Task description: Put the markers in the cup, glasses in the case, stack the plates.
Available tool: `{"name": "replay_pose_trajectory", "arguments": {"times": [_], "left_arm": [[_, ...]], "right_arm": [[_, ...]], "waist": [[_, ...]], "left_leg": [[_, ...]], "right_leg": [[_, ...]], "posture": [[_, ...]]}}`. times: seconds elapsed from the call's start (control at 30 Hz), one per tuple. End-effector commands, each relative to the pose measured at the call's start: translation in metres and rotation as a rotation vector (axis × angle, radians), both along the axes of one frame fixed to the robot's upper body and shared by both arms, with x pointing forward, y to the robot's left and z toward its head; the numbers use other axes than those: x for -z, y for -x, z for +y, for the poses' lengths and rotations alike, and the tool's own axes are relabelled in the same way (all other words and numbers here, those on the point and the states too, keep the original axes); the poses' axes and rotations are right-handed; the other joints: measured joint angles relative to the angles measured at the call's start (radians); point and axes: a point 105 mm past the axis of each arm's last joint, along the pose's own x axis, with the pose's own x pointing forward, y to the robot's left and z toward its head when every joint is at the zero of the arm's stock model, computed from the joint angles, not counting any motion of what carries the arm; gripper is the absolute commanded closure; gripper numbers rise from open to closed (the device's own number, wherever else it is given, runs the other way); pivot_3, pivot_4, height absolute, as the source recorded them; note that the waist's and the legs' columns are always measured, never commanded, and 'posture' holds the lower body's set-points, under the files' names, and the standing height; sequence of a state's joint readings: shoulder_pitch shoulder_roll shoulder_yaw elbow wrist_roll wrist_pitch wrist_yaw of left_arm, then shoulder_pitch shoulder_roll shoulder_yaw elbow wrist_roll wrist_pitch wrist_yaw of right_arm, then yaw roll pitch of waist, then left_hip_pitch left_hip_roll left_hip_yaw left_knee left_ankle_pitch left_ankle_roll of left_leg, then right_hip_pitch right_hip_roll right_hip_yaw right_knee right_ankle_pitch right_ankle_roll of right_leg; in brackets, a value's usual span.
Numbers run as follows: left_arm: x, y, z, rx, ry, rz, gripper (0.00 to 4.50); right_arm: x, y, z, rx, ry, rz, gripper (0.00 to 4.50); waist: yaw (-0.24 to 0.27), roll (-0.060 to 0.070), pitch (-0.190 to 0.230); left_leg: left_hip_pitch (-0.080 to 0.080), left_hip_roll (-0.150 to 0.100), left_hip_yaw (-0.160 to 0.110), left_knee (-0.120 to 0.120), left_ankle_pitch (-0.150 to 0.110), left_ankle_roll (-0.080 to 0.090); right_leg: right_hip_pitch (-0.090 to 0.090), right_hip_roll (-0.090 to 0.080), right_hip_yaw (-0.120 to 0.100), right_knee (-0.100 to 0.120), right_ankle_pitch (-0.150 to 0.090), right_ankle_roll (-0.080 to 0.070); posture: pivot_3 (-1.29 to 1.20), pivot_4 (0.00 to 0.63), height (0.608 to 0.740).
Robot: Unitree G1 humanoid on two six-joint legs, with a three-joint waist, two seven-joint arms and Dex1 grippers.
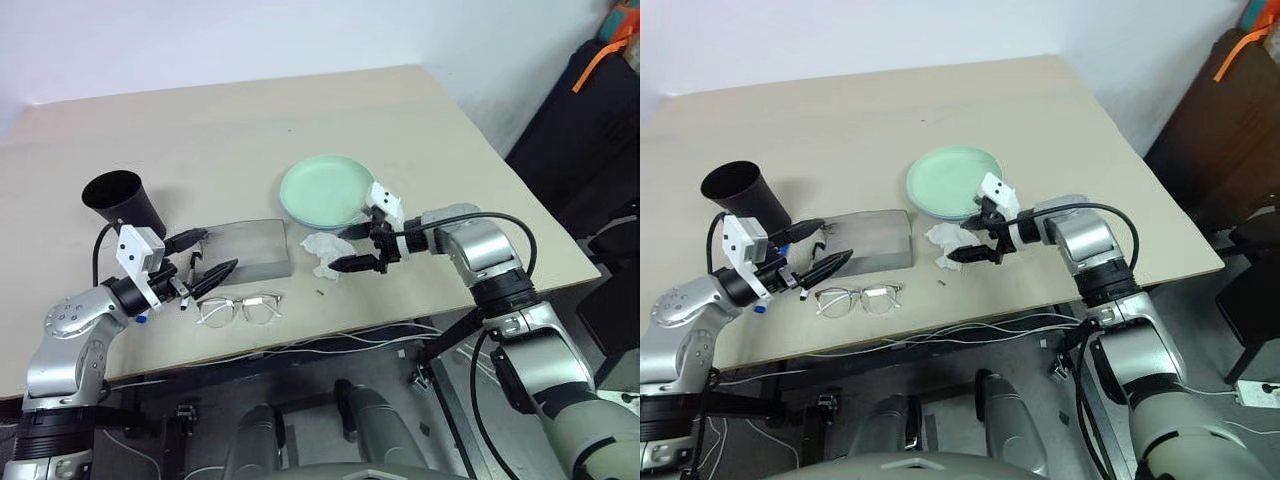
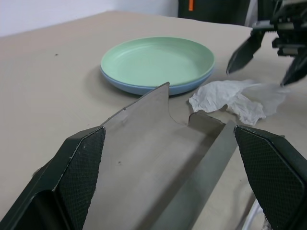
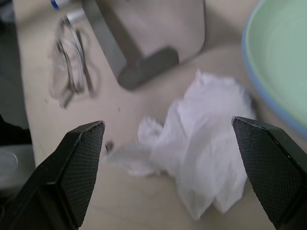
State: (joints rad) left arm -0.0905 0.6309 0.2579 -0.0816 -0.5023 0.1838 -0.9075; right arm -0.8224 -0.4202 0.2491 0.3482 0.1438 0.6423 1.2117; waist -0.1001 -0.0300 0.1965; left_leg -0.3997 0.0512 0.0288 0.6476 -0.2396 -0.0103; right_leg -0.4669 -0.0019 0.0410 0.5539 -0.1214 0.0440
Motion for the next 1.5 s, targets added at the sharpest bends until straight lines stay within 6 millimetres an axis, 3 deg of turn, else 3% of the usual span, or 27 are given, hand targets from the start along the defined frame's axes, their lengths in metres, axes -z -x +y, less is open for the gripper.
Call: {"name": "replay_pose_trajectory", "arguments": {"times": [0.03, 0.23, 0.4, 0.43, 0.53, 0.87, 1.0, 1.07, 1.17, 1.37, 1.5], "left_arm": [[-0.013, 0.002, 0.004, -0.012, -0.018, -0.052, 0.00], [-0.013, 0.001, 0.006, -0.017, -0.026, -0.054, 0.00], [-0.016, 0.000, 0.008, -0.022, -0.028, -0.059, 0.00], [-0.016, 0.001, 0.008, -0.023, -0.028, -0.060, 0.00], [-0.015, 0.001, 0.010, -0.025, -0.031, -0.059, 0.00], [-0.015, 0.002, 0.010, -0.023, -0.030, -0.062, 0.00], [-0.015, 0.002, 0.013, -0.035, -0.025, -0.065, 0.00], [-0.016, 0.002, 0.015, -0.042, -0.023, -0.067, 0.00], [-0.017, 0.002, 0.017, -0.051, -0.026, -0.070, 0.00], [-0.018, 0.003, 0.018, -0.068, -0.030, -0.073, 0.00], [-0.019, 0.004, 0.019, -0.076, -0.032, -0.076, 0.00]], "right_arm": [[-0.002, -0.003, 0.003, 0.008, -0.003, -0.039, 0.04], [0.013, -0.014, 0.010, 0.052, 0.027, -0.086, 0.04], [0.019, -0.005, 0.013, -0.014, 0.036, -0.087, 0.04], [0.019, -0.005, 0.013, -0.020, 0.038, -0.100, 0.21], [0.017, -0.007, 0.011, -0.014, 0.044, -0.139, 0.99], [-0.012, -0.004, 0.005, -0.062, -0.001, -0.208, 4.49], [-0.057, -0.001, 0.009, -0.088, -0.177, -0.231, 4.49], [-0.081, -0.010, 0.009, -0.041, -0.272, -0.253, 4.49], [-0.099, -0.036, 0.007, 0.099, -0.329, -0.256, 4.49], [-0.087, -0.094, 0.000, 0.453, -0.235, -0.256, 4.49], [-0.066, -0.107, 0.002, 0.577, -0.165, -0.218, 4.49]], "waist": [[-0.003, 0.000, 0.000], [0.003, -0.001, 0.000], [0.004, -0.001, 0.000], [0.004, -0.001, -0.001], [0.003, -0.001, -0.001], [0.004, -0.001, 0.000], [0.003, -0.001, 0.000], [0.002, -0.001, 0.000], [-0.001, -0.001, 0.000], [-0.006, -0.001, 0.000], [-0.005, -0.001, 0.000]], "left_leg": [[0.000, 0.000, 0.002, 0.000, 0.000, 0.001], [-0.004, -0.001, 0.003, -0.003, 0.001, 0.002], [-0.004, -0.001, 0.003, 0.000, 0.001, 0.002], [-0.003, -0.001, 0.003, 0.000, 0.001, 0.002], [-0.002, -0.001, 0.003, 0.001, 0.001, 0.002], [-0.003, -0.001, 0.003, 0.000, 0.001, 0.002], [-0.003, -0.001, 0.003, 0.000, 0.001, 0.002], [-0.002, -0.001, 0.002, 0.000, 0.001, 0.002], [-0.002, -0.001, 0.002, 0.000, 0.001, 0.002], [-0.002, 0.000, 0.002, -0.002, 0.001, 0.002], [-0.007, 0.000, 0.002, -0.002, 0.001, 0.002]], "right_leg": [[0.000, -0.001, 0.001, 0.001, 0.000, 0.000], [-0.010, -0.001, 0.002, 0.009, -0.001, -0.002], [-0.009, 0.000, 0.003, 0.011, -0.001, -0.002], [-0.008, 0.000, 0.003, 0.011, -0.001, -0.002], [-0.007, 0.000, 0.003, 0.011, -0.001, -0.002], [-0.009, 0.000, 0.003, 0.011, -0.001, -0.002], [-0.009, 0.000, 0.003, 0.011, -0.001, -0.002], [-0.009, 0.001, 0.003, 0.011, -0.001, -0.002], [-0.009, 0.001, 0.003, 0.011, 0.000, -0.003], [-0.008, 0.002, 0.003, 0.010, 0.000, -0.003], [-0.012, 0.001, 0.004, 0.009, 0.000, -0.003]], "posture": [[0.00, 0.150, 0.733], [0.00, 0.150, 0.733], [0.00, 0.150, 0.733], [0.00, 0.150, 0.733], [0.00, 0.150, 0.733], [0.00, 0.150, 0.733], [0.00, 0.150, 0.733], [0.00, 0.150, 0.733], [0.00, 0.150, 0.733], [0.00, 0.150, 0.733], [0.00, 0.150, 0.733]]}}
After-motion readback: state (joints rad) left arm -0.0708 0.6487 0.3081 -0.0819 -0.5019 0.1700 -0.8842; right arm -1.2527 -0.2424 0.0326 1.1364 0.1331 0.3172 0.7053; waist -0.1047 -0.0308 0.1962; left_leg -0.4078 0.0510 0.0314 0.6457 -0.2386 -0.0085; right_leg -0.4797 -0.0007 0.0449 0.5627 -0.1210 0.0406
